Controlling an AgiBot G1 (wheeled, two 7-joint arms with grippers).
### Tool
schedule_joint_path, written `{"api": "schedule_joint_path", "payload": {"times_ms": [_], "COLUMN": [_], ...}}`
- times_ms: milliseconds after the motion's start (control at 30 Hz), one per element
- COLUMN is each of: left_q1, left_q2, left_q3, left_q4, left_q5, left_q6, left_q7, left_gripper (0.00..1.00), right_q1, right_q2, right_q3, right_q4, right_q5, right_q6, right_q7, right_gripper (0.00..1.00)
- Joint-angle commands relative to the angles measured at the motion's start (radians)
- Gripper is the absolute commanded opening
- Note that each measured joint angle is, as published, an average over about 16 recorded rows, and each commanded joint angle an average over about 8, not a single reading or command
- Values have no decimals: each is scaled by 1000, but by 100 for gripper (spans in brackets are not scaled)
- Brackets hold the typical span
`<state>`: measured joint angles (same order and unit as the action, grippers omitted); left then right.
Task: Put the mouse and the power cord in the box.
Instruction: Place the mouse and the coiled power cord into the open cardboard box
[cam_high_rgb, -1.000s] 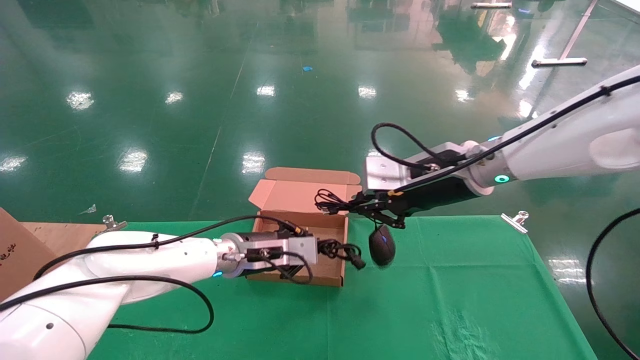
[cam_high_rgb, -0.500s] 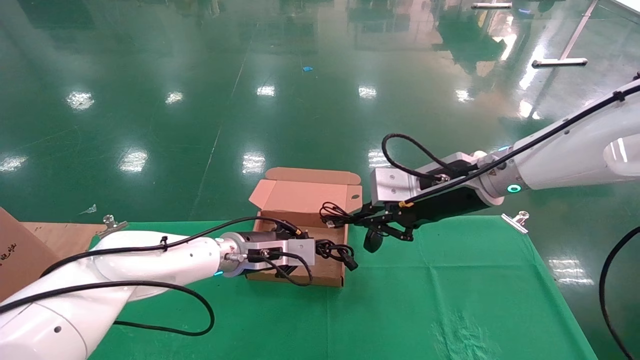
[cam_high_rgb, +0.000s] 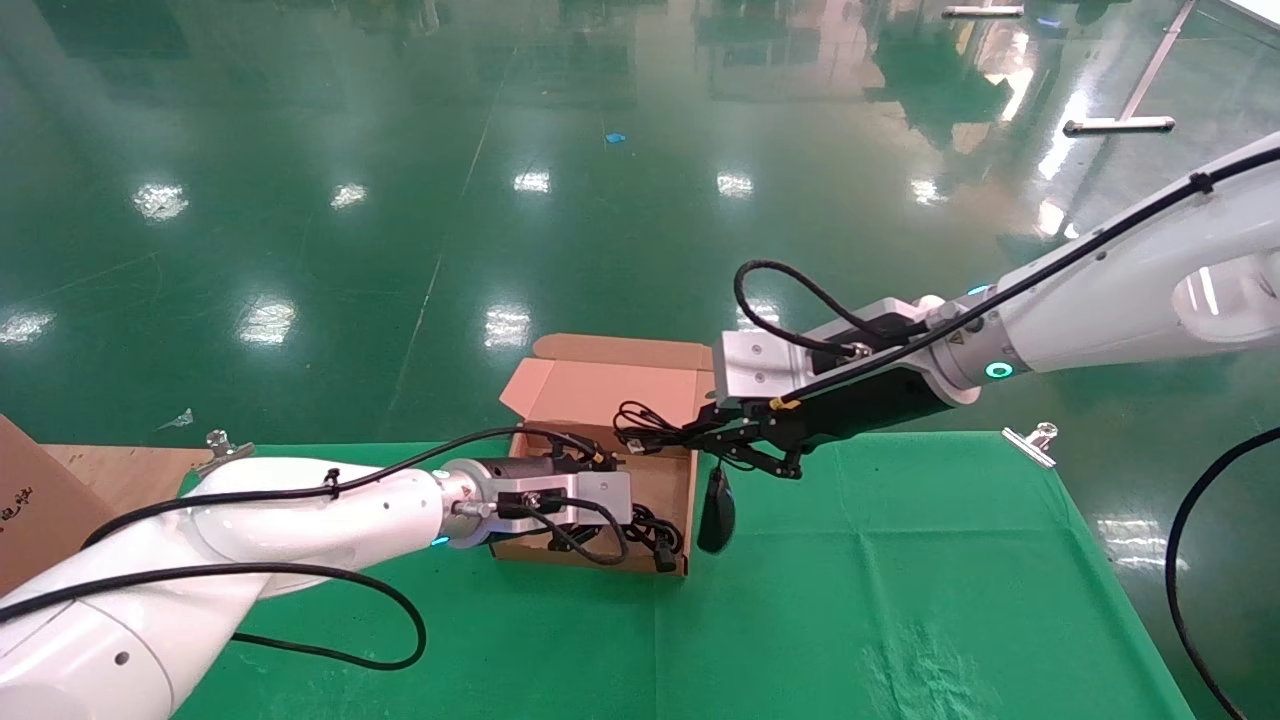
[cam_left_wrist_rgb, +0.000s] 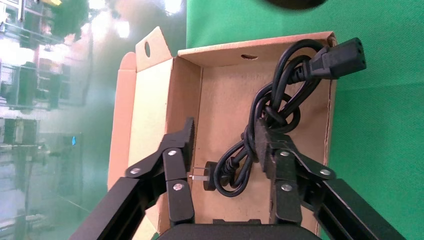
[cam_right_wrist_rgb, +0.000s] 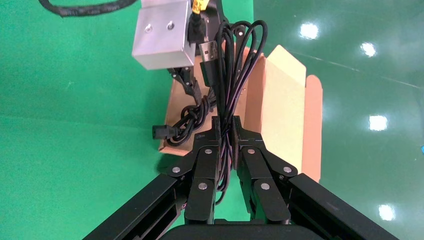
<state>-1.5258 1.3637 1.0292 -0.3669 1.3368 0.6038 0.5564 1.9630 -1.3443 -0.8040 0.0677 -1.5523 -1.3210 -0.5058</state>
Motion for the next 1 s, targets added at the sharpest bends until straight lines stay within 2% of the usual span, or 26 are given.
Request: {"api": "schedule_joint_path", "payload": {"times_ms": [33,167,400,667,1000], "left_q1": [-1,-12,-29,-45,-10], "left_q2": [0,-3,-17,-79,-168], "left_q3": [10,2,-20,-67,-141], "left_q4": [-5,11,76,141,183], "left_q5": [-13,-56,-116,-190,-295], "left_q6": [2,-29,-74,30,170], "left_q7": [-2,20,64,141,268], "left_gripper": [100,100,100,100,100], "right_q1": [2,-10,-70,-152,-232], "right_q2": [-3,-12,-23,-29,-31], "right_q3": [0,-4,-22,-102,-278], "right_q4": [4,40,161,317,448], "right_q5": [1,1,14,48,84], "right_q6": [-2,52,242,389,508], "right_q7": [4,18,55,129,224], "right_gripper": [0,0,0,0,0]}}
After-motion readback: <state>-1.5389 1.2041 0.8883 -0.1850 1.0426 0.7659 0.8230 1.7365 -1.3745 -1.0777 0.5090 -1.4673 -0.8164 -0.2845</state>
